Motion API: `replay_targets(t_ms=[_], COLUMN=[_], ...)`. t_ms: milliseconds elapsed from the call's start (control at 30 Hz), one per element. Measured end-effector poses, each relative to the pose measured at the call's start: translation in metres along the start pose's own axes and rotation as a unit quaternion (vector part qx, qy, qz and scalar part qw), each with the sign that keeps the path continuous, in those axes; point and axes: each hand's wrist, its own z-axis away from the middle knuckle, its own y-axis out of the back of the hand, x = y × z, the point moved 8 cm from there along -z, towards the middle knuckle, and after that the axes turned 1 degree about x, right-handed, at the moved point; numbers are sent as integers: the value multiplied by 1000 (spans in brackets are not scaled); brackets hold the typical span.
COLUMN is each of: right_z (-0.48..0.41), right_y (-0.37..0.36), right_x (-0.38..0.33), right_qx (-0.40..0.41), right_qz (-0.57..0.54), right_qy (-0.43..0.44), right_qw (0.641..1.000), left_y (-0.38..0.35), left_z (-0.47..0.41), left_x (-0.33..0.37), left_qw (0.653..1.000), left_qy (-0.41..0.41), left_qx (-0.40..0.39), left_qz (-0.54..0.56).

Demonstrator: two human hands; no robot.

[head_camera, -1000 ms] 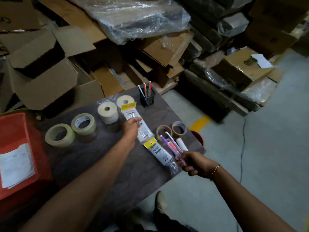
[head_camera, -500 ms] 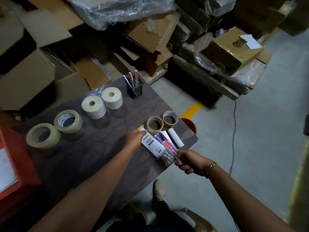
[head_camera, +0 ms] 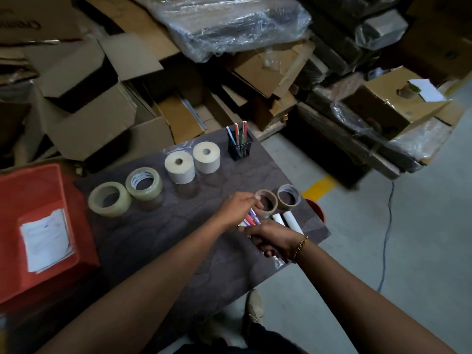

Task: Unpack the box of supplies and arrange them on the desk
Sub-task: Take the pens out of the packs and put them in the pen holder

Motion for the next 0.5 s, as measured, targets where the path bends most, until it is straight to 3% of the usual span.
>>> replay_targets(t_ms=[167, 233, 333, 400, 500], right_z=[-6, -6, -7, -8, -5], right_y=[-17, -21, -5, 10, 27], right_x=[-22, -34, -64, -79, -94], right_qx=[9, 25, 101, 143, 225], right_qz=[-31, -53, -164, -217, -151], right_qy=[20, 46, 120, 142, 140], right_qw=[999, 997, 974, 955, 952], left_y=[4, 15, 33, 24, -3], left_z=[5, 6, 9, 12, 26], left_x=[3, 11, 7, -9, -17], left_qw=[996, 997, 958, 954, 950], left_qy=[-32, -11, 71, 128, 188], left_qx=[-48, -30, 54, 40, -37], left_qz=[-61, 67, 274, 269, 246])
